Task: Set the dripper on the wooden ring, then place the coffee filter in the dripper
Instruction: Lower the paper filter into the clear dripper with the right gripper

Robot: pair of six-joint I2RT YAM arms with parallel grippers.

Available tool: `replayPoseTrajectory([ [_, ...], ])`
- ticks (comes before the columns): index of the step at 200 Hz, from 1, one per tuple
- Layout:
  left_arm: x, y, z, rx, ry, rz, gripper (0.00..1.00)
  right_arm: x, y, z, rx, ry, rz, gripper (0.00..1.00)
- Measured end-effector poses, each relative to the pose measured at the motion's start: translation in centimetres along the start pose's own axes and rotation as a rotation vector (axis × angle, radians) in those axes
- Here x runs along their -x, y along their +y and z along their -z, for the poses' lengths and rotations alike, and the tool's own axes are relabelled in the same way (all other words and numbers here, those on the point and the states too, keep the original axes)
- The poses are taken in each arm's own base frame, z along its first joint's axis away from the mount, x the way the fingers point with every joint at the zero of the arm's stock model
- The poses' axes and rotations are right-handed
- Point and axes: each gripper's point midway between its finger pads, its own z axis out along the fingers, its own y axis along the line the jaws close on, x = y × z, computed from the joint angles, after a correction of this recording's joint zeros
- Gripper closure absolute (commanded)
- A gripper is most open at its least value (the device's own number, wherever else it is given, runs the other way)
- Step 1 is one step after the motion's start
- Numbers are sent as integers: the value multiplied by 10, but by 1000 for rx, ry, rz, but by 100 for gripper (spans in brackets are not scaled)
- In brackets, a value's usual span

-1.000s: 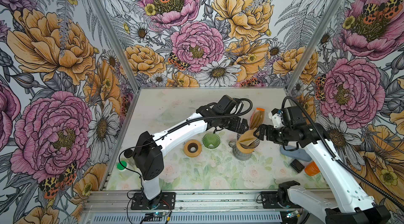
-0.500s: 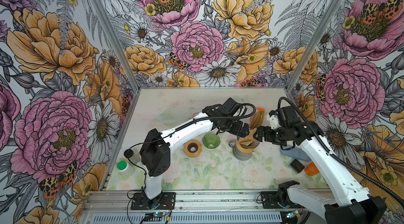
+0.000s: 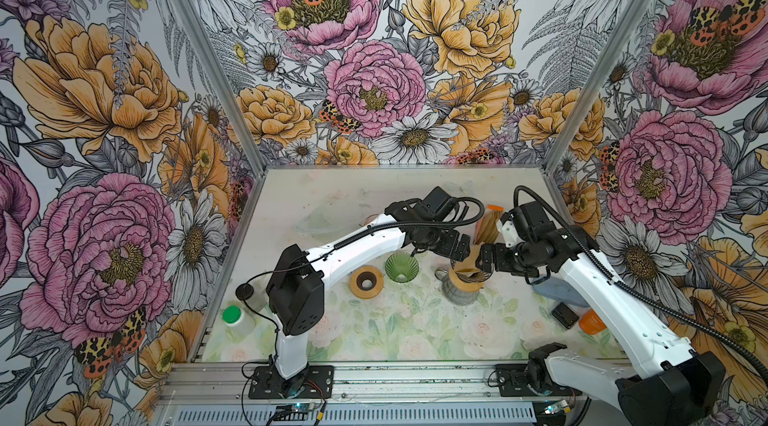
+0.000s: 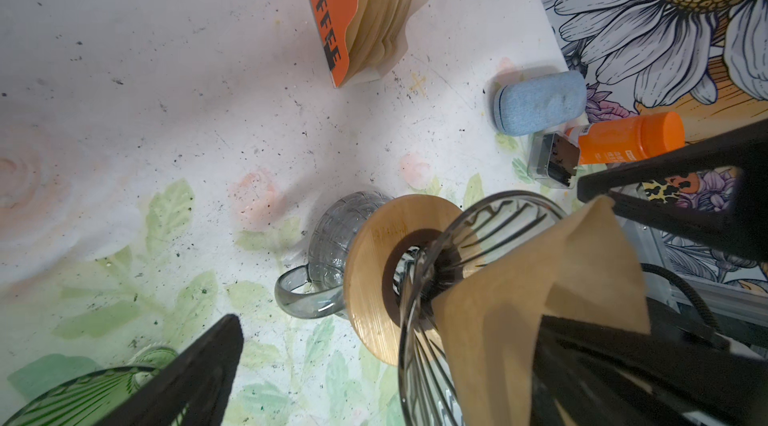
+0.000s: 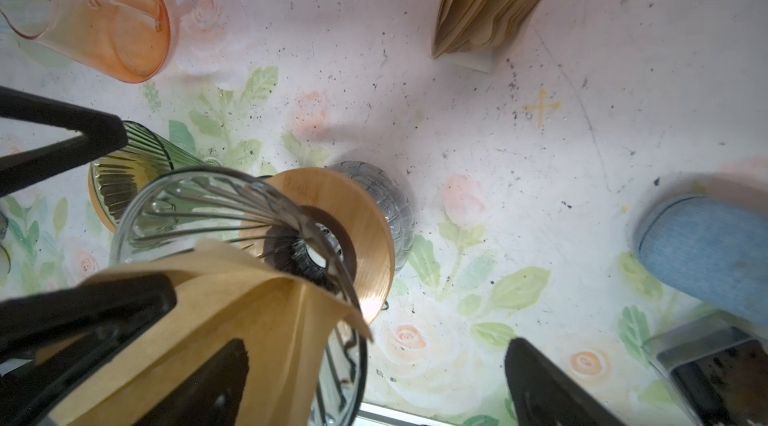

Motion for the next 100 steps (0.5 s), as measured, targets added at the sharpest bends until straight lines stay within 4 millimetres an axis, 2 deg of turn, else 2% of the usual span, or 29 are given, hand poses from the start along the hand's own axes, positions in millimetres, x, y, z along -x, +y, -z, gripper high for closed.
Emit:
replayPoseTrajectory([
  [100, -6, 13, -5, 60, 4, 25, 1, -7, -12, -13, -67, 33, 2, 3],
])
